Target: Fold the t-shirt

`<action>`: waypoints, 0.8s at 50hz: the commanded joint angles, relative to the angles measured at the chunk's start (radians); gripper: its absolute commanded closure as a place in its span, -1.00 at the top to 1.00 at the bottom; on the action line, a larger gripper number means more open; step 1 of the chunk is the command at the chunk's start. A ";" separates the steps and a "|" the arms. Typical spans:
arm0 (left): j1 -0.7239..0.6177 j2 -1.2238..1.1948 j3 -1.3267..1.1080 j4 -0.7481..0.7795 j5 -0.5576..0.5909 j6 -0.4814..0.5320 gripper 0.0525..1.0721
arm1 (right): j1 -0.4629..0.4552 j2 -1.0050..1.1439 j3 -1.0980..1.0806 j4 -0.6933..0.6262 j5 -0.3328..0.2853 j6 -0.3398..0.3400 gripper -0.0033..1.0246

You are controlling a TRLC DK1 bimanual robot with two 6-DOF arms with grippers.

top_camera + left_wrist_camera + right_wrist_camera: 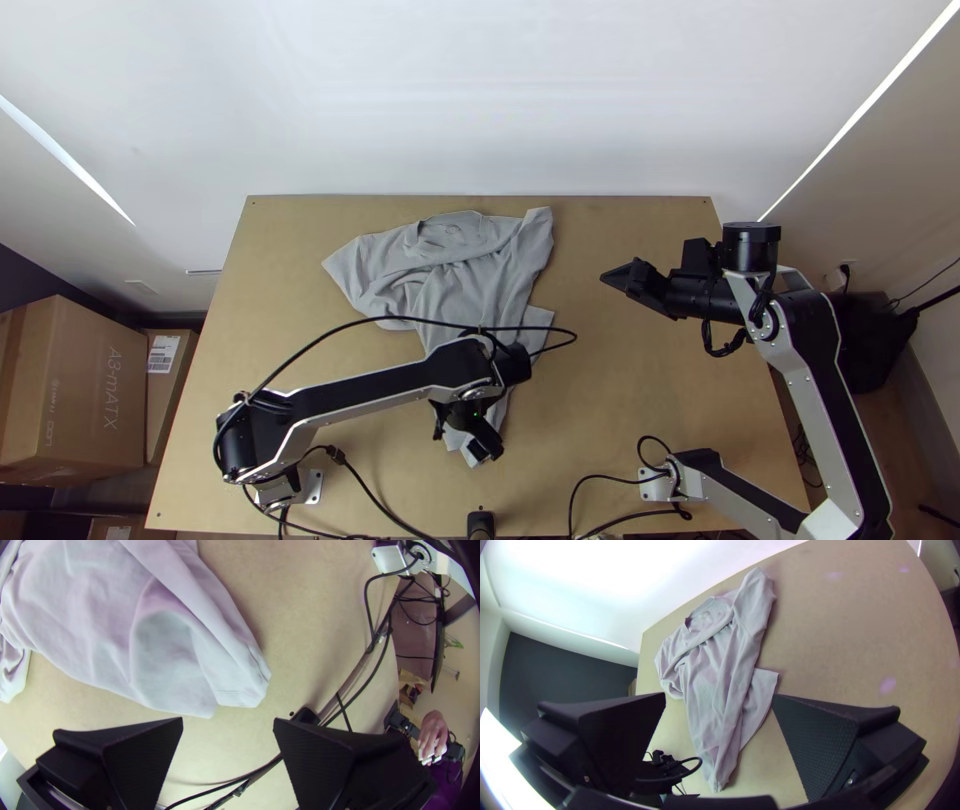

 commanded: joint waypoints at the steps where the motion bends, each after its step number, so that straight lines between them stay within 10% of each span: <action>1: -0.019 0.047 -0.020 -0.005 0.010 -0.060 0.72 | -0.011 -0.018 -0.025 -0.009 -0.007 0.032 0.90; 33: -0.074 0.224 0.091 0.023 0.071 -0.060 0.71 | -0.034 -0.041 -0.063 -0.009 -0.007 0.034 0.90; 40: -0.083 0.237 0.091 0.023 0.071 -0.061 0.38 | -0.057 -0.028 -0.091 0.016 -0.011 0.029 0.90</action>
